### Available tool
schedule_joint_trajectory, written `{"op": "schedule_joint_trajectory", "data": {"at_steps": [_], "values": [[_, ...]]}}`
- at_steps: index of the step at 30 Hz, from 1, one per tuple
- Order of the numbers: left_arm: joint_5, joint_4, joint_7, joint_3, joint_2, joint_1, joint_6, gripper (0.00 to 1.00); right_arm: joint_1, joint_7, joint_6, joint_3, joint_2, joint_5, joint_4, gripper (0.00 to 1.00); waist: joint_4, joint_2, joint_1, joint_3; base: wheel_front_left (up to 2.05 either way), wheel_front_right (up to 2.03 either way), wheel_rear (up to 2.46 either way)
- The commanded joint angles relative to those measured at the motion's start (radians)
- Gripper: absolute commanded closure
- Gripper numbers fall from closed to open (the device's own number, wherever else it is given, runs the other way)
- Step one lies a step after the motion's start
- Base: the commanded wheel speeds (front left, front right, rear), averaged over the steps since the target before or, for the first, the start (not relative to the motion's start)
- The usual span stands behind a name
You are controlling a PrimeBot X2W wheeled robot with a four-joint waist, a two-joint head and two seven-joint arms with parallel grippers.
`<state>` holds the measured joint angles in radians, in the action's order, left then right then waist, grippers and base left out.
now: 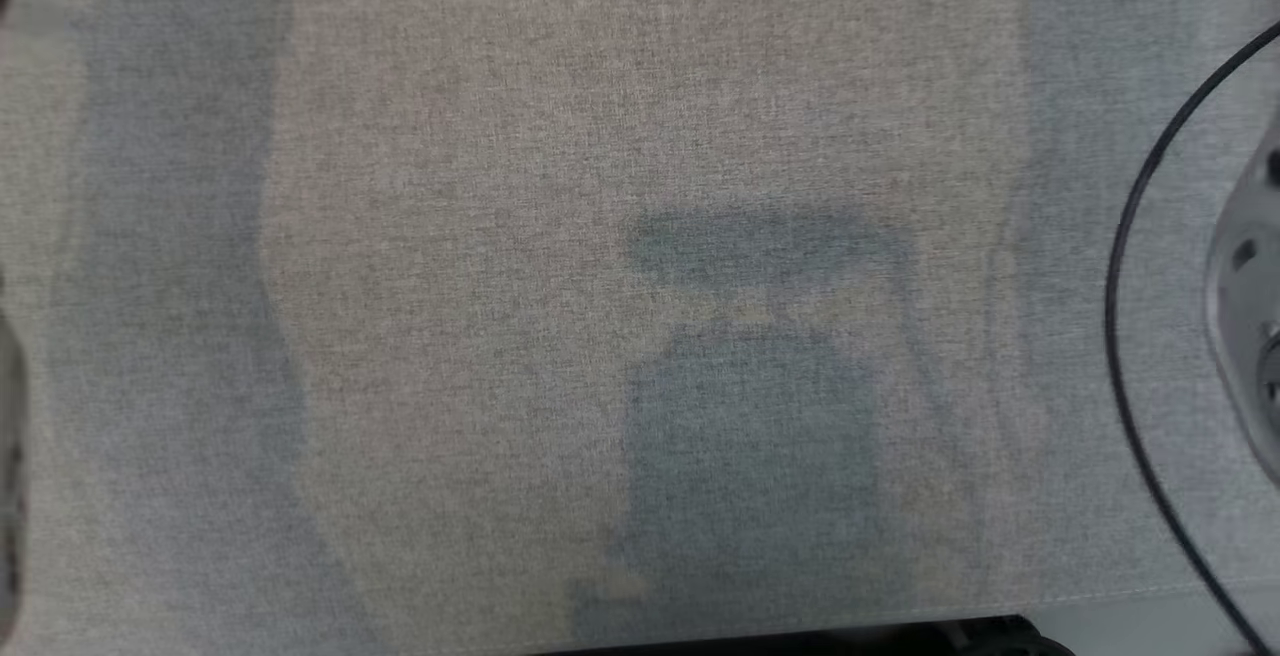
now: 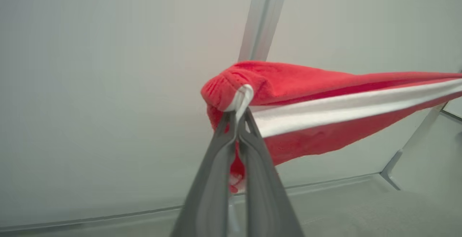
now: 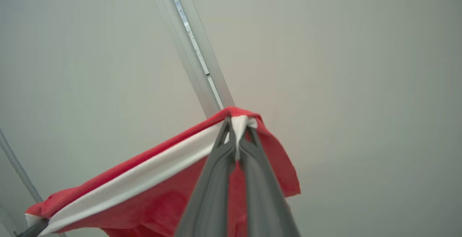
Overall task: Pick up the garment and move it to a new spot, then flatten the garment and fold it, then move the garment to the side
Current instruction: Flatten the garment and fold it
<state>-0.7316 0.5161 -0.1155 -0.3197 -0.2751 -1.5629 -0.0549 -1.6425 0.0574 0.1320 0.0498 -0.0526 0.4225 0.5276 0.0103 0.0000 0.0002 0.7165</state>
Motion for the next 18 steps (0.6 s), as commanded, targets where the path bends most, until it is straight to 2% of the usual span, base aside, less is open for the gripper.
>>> {"op": "schedule_joint_trajectory", "data": {"at_steps": [1, 3, 5, 8, 9, 11, 13, 14, 18], "values": [[0.004, 0.076, 0.071, -0.004, 0.015, 0.045, -0.03, 1.0, 0.057, 0.033, -0.002, -0.026, -0.004, 0.029, 0.052, 1.0, 0.002, 0.0, -0.0002, 0.049, 0.0, 0.0, 0.0], [-0.006, 0.114, 0.107, -0.008, 0.026, 0.071, -0.044, 1.0, 0.089, 0.048, -0.002, -0.048, -0.003, 0.049, 0.07, 1.0, 0.001, 0.0, -0.0002, 0.049, 0.0, 0.0, 0.0], [-0.029, 0.186, 0.172, -0.021, 0.046, 0.141, -0.062, 1.0, 0.178, 0.079, -0.002, -0.099, -0.002, 0.093, 0.085, 1.0, 0.0, 0.0, -0.0002, 0.037, 0.0, 0.0, 0.0], [-0.073, 0.245, 0.239, -0.047, 0.071, 0.255, -0.075, 1.0, 0.343, 0.114, -0.002, -0.18, -0.02, 0.169, 0.044, 1.0, -0.006, 0.0, -0.0002, 0.012, 0.0, 0.0, 0.0], [-0.116, 0.232, 0.267, -0.078, 0.088, 0.342, -0.076, 1.0, 0.469, 0.122, -0.002, -0.231, -0.06, 0.217, -0.015, 1.0, -0.008, 0.0, -0.0002, 0.0, 0.0, 0.0, 0.0], [-0.155, 0.201, 0.29, -0.116, 0.087, 0.437, -0.076, 1.0, 0.604, 0.13, -0.002, -0.264, -0.104, 0.269, -0.086, 1.0, -0.004, 0.0, -0.0002, -0.02, 0.0, 0.0, 0.0], [-0.197, 0.172, 0.308, -0.147, 0.079, 0.538, -0.076, 1.0, 0.734, 0.133, -0.002, -0.284, -0.144, 0.318, -0.161, 1.0, -0.003, 0.0, -0.0002, -0.055, 0.0, 0.0, 0.0], [-0.226, 0.147, 0.324, -0.168, 0.066, 0.634, -0.074, 1.0, 0.862, 0.132, -0.002, -0.294, -0.184, 0.362, -0.222, 1.0, -0.004, 0.0, -0.0002, -0.098, 0.0, 0.0, 0.0], [-0.27, 0.099, 0.352, -0.173, 0.058, 0.802, -0.073, 1.0, 1.088, 0.132, -0.003, -0.266, -0.233, 0.416, -0.333, 1.0, 0.002, 0.0, -0.0002, -0.183, 0.0, 0.0, 0.0]]}}
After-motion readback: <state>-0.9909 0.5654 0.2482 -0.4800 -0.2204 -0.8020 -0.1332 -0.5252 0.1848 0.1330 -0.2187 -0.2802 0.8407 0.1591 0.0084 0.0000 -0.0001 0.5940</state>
